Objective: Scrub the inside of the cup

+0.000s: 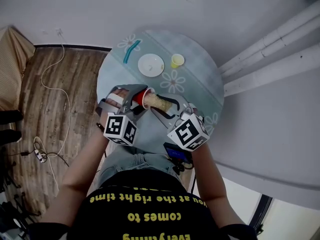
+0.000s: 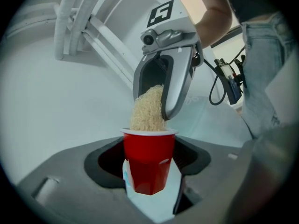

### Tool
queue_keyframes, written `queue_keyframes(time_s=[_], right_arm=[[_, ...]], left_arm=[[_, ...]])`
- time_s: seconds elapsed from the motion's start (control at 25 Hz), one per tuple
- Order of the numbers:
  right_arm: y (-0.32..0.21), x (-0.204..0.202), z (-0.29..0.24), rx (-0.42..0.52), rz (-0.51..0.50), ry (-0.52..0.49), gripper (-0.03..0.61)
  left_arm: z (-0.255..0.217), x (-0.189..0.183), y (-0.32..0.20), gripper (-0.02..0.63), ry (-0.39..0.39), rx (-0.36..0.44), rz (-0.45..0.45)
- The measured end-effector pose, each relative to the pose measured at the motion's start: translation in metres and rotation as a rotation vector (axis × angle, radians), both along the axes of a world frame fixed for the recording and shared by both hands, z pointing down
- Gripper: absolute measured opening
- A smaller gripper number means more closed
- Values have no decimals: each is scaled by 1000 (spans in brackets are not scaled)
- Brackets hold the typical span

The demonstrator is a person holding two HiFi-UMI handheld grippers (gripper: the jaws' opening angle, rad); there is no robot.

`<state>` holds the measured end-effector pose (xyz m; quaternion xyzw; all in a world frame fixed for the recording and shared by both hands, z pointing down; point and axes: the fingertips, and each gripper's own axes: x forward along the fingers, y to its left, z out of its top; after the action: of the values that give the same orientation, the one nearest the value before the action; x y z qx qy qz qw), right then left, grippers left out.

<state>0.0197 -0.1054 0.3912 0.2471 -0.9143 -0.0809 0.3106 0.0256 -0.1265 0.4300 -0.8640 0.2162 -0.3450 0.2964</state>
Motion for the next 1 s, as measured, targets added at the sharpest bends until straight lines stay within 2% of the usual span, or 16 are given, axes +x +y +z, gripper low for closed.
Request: queue_keyframes(time_s=[0.28,0.72,1.0], right_arm=[[-18,12,-2,6,61,6,160],[3,-3,2,-1,7,31,160],[-12,9,-8,28,66,29,160]], left_arm=[[-6,0,2,307,31,1,7],[-6,-4,-1,307,86,-52,-3],[-14,0,5,307,159,-80,19]])
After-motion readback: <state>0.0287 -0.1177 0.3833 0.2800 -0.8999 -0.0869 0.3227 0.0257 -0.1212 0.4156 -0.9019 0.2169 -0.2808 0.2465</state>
